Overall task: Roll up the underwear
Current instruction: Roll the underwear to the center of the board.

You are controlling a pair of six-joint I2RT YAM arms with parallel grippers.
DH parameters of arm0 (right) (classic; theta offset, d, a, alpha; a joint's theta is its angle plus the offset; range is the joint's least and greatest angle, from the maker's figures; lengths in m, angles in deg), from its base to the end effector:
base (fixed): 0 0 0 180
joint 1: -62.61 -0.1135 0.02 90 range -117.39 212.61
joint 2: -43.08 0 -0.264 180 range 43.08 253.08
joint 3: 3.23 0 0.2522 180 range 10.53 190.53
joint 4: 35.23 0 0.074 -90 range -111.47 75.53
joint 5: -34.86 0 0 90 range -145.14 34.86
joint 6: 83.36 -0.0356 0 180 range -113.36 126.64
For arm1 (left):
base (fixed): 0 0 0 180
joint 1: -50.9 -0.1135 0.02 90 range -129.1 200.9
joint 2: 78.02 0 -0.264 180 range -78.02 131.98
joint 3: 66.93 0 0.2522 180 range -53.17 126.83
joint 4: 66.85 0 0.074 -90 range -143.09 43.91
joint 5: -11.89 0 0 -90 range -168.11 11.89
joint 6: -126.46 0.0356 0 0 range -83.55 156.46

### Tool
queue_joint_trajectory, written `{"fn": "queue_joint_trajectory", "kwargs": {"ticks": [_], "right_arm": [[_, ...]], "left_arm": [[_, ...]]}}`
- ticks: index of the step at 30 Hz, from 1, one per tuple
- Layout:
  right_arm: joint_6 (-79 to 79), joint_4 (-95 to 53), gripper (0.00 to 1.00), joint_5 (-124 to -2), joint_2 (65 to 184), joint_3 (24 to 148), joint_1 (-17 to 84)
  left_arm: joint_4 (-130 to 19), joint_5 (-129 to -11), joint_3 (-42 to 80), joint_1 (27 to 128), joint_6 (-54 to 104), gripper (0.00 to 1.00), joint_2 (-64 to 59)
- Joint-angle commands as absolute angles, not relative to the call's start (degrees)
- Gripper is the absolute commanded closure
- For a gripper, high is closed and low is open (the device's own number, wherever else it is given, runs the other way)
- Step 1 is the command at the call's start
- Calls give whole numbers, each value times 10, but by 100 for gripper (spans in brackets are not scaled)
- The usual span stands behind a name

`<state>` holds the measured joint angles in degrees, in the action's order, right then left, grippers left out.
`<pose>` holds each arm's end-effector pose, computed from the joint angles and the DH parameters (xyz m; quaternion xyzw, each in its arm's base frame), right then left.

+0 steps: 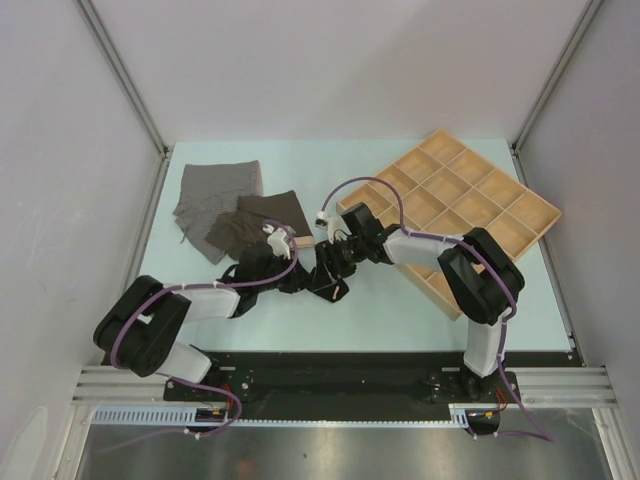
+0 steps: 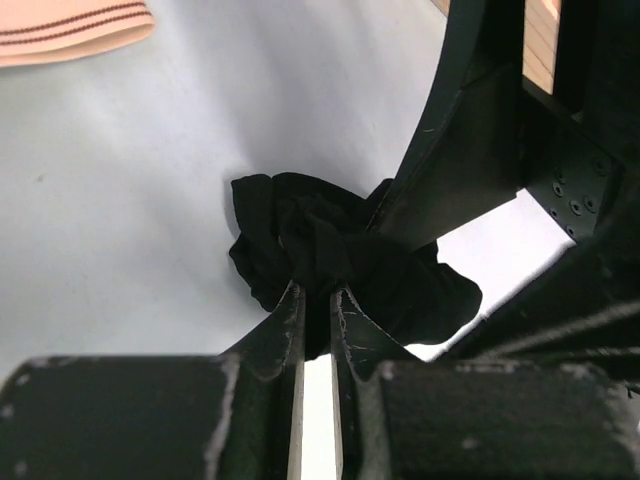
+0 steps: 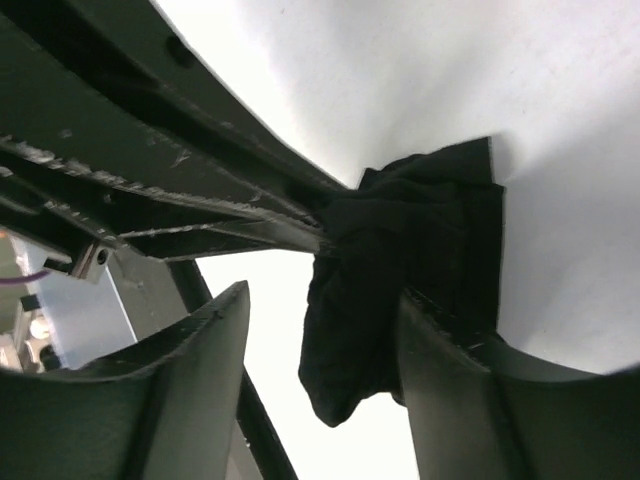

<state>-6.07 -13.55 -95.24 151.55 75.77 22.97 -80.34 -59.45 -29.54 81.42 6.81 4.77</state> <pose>0.2832 0.2644 0.1610 -0.3172 0.8350 0.4280 0.1378 0.2142 -0.1395 0.1389 0.0853 0.8621 -0.3628 0.3435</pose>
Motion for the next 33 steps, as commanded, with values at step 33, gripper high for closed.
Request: {"fn": "queue_joint_trajectory", "kwargs": {"ticks": [33], "right_arm": [[-129, -234, 4, -980, 1492, 681, 295]], "left_arm": [[-726, -666, -256, 852, 132, 93, 73]]}}
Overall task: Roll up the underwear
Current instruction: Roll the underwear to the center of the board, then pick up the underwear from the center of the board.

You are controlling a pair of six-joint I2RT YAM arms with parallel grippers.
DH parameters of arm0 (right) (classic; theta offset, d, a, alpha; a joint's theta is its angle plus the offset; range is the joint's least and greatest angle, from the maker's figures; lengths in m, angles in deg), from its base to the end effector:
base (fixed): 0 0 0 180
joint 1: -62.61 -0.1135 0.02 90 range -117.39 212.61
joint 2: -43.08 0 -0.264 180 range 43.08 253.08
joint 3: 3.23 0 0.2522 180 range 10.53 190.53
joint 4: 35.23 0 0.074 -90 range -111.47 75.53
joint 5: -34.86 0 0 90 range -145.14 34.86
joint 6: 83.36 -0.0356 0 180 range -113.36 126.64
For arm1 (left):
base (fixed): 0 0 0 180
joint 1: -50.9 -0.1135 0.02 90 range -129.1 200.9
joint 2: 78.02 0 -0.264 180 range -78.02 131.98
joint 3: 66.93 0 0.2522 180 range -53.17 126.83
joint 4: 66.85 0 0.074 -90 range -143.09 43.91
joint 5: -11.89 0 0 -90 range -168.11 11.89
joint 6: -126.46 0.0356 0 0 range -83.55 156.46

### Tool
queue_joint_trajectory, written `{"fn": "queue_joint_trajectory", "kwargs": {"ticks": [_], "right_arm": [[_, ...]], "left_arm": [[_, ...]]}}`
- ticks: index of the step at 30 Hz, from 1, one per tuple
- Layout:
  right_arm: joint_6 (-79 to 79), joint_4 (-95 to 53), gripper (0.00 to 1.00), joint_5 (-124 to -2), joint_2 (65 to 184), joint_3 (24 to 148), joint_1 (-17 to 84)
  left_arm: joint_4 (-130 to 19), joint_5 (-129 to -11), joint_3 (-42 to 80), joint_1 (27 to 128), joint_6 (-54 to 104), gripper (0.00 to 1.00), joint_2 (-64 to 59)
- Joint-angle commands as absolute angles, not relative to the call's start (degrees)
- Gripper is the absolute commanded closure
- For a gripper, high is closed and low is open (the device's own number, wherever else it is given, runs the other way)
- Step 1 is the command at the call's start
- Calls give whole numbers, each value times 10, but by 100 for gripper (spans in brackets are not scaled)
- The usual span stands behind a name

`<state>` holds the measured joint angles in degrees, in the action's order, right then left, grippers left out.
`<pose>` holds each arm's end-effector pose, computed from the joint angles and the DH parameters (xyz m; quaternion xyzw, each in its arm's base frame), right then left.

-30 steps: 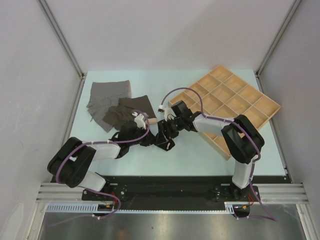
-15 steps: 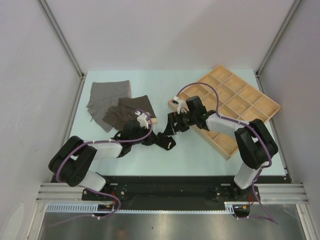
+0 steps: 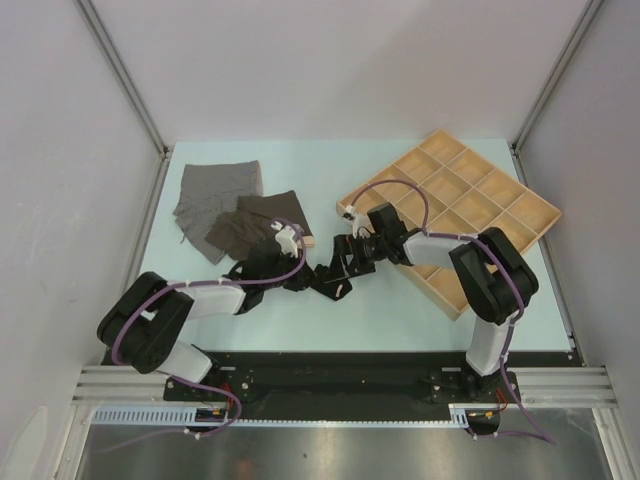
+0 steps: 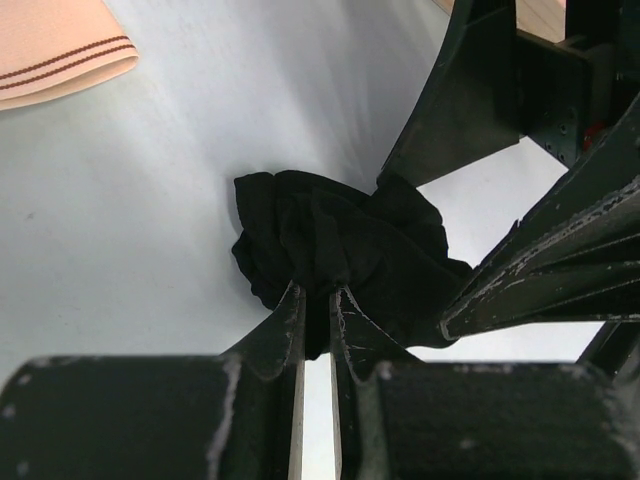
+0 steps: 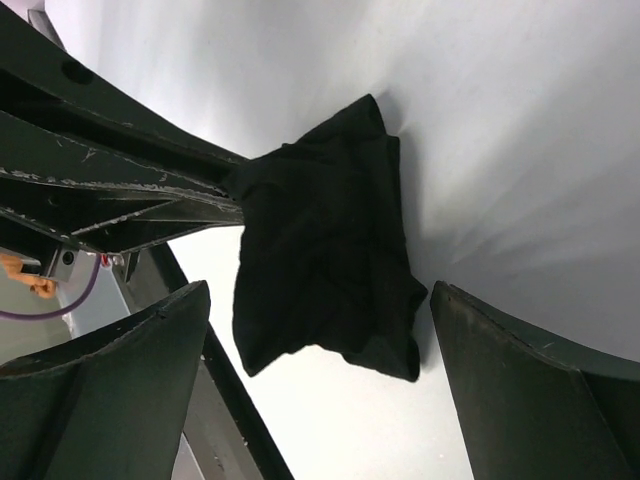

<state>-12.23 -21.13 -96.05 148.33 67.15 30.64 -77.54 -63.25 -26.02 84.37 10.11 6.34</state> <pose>0.2953 0.2118 0.1479 -0.2218 0.8578 0.4366 0.1561 0.2188 -0.1556 0.1441 0.1159 0.8649 -0.3352 0.3551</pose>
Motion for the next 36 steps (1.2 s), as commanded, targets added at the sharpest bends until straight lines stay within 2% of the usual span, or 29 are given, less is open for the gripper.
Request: {"fn": "queue_joint_trajectory", "kwargs": {"ticks": [1, 3, 9, 10, 12, 15, 16, 17, 19, 20, 23, 26, 29, 32, 36], "right_arm": [[-124, -224, 5, -975, 1493, 684, 292], [-116, -218, 8, -957, 1501, 693, 284], [-106, -163, 34, -921, 1518, 716, 274], [-105, -159, 42, -915, 1521, 717, 273], [-103, -154, 50, -909, 1522, 723, 267], [-101, -141, 80, -904, 1532, 734, 263], [-101, -138, 94, -903, 1533, 735, 262], [-101, -137, 99, -902, 1530, 736, 263], [-98, -136, 100, -894, 1522, 736, 263], [-95, -136, 100, -893, 1509, 734, 265], [-85, -125, 100, -879, 1470, 731, 277], [-66, -97, 100, -862, 1434, 737, 296], [-32, -46, 100, -832, 1383, 753, 324], [2, -6, 100, -793, 1330, 764, 358], [54, 52, 100, -707, 1292, 803, 388]], "left_arm": [[-725, -667, -257, 851, 132, 93, 73], [-724, -668, -256, 852, 131, 93, 72], [-723, -671, -258, 853, 131, 93, 67], [-723, -671, -257, 853, 130, 93, 67], [-723, -671, -257, 854, 129, 93, 66], [-723, -673, -258, 855, 126, 92, 62], [-720, -676, -257, 855, 124, 92, 58], [-715, -677, -256, 855, 122, 87, 56], [-682, -686, -243, 855, 112, 77, 40], [-661, -696, -235, 854, 105, 64, 34], [-561, -729, -193, 854, 75, 37, 0], [-509, -734, -176, 851, 62, 23, -46], [-439, -749, -148, 840, 65, 16, -89], [-382, -736, -119, 813, 74, 13, -124], [-345, -637, -84, 755, 82, 11, -178]]}}
